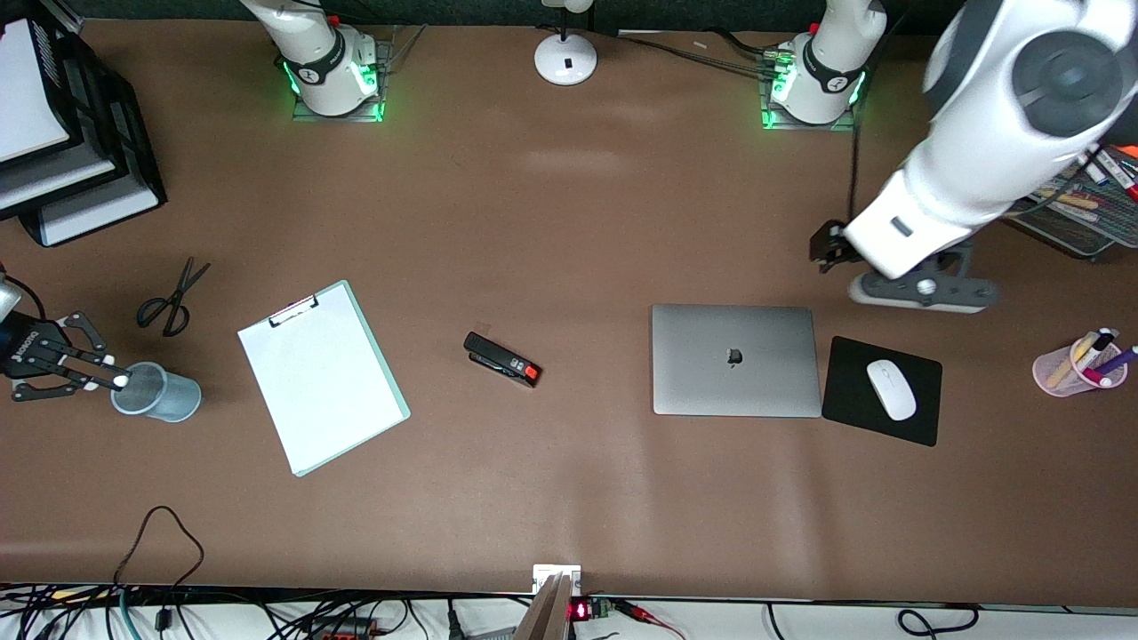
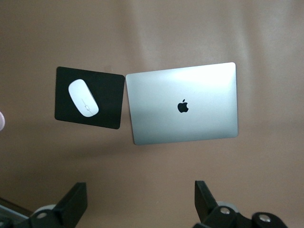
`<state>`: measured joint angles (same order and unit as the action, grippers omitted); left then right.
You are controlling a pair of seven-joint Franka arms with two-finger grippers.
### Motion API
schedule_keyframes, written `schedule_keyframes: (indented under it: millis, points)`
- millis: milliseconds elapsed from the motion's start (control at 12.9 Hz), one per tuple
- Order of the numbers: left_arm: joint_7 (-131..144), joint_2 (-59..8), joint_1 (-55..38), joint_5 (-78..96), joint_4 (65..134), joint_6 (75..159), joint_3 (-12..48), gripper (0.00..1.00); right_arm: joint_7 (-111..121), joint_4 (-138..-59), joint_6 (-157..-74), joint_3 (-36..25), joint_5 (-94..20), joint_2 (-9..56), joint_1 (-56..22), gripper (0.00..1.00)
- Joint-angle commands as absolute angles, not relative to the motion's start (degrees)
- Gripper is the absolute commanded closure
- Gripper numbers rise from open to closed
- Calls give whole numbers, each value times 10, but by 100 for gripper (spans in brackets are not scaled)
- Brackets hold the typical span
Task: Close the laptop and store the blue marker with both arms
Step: 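Drop the marker into the cup with the right gripper while the left gripper withdraws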
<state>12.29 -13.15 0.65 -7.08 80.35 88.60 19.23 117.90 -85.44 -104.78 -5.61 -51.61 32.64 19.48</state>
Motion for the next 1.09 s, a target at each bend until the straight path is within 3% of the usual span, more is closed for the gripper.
schedule_keyframes:
  millis: [0, 389, 544, 622, 699, 777, 1010]
  points:
    - [108, -170, 0, -62, 739, 861, 198, 0, 1236, -846, -1018, -49, -553, 353, 216, 100]
    - [93, -177, 17, -64, 717, 817, 192, 0, 1269, -846, -1020, -49, -567, 381, 239, 99]
    - [70, -177, 34, -66, 717, 810, 190, 0, 1268, -846, -1021, -49, -568, 384, 240, 94]
    - [37, -178, 48, -64, 717, 802, 189, 0, 1267, -846, -1024, -49, -568, 385, 240, 86]
    - [26, -179, 62, -57, 718, 802, 190, 0, 1259, -846, -1026, -49, -569, 386, 239, 51]
    - [19, -176, 66, -57, 726, 803, 188, 0, 1258, -846, -1027, -49, -569, 387, 239, 1]
    - [13, -170, 58, -50, 729, 802, 161, 0, 1210, -845, -1032, -50, -561, 380, 236, 0]
